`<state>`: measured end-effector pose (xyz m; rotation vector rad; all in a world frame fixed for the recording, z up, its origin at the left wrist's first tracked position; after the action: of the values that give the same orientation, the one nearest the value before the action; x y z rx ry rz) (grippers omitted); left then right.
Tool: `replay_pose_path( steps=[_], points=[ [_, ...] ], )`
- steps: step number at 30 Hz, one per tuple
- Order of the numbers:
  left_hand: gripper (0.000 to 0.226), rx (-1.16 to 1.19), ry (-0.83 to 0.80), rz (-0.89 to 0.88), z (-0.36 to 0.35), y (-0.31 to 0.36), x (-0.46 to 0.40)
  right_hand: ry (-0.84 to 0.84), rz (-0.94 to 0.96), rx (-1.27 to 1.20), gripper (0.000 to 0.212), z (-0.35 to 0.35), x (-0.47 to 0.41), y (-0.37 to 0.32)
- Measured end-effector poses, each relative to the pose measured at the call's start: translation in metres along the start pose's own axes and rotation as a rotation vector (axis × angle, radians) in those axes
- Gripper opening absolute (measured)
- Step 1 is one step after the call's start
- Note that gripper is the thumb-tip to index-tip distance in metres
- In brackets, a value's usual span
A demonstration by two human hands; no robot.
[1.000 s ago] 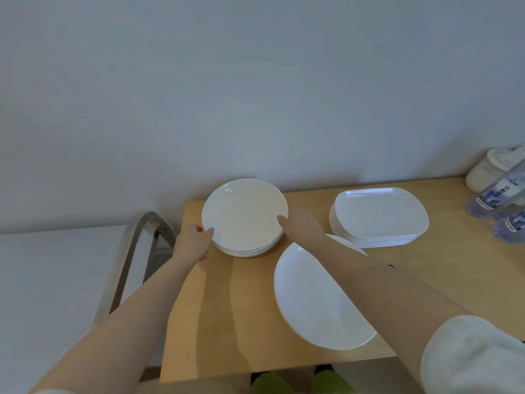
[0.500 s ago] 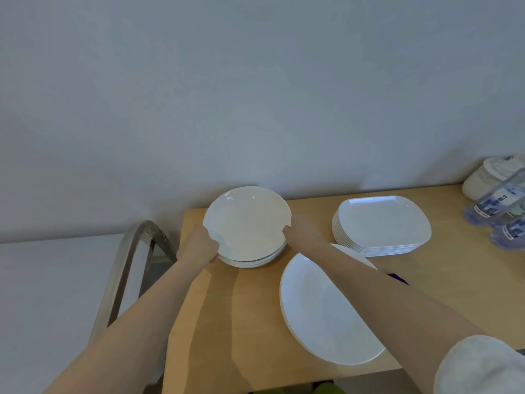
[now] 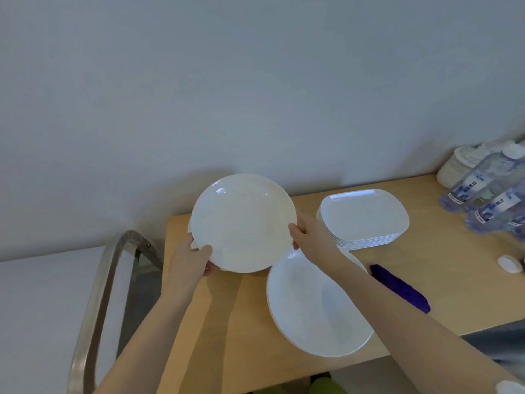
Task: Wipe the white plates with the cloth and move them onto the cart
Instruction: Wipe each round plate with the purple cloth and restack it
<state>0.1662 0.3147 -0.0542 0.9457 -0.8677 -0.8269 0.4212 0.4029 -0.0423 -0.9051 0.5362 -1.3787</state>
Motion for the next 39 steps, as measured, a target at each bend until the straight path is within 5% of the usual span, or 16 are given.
replay_pose_path(
  steps=[13,22,25,30,36,39],
  points=[
    [0.048,-0.068,-0.367,-0.073,-0.084,0.01,0.09,0.068,-0.279,0.017,0.032,0.055,0.12,0.104],
    [0.053,-0.002,-0.404,-0.029,-0.113,-0.001,0.095,0.129,-0.471,-0.009,0.037,0.063,0.148,0.137],
    [0.051,-0.011,-0.398,-0.01,-0.118,-0.006,0.094,0.274,-0.466,0.104,0.017,0.092,0.15,0.138],
    [0.056,-0.049,-0.382,0.004,-0.12,-0.011,0.098,0.377,-0.391,0.388,0.016,0.124,0.141,0.151],
    [0.052,-0.086,-0.396,-0.014,-0.122,-0.012,0.099,0.203,-0.46,0.693,0.062,0.108,0.125,0.193],
    [0.048,-0.139,-0.408,-0.027,-0.122,-0.012,0.098,0.156,-0.441,0.755,0.061,0.104,0.117,0.201]
  ],
)
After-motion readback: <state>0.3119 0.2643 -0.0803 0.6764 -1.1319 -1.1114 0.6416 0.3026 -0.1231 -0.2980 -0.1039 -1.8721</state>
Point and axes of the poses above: each hand's wrist, its own x-axis away from the middle knuckle, its own z-axis out of the back of the hand, y = z × x, the point moved 10 cm from there along -x, towards the middle knuckle, and after that the axes turned 5 degrees about -z, right-handed, at the moved point
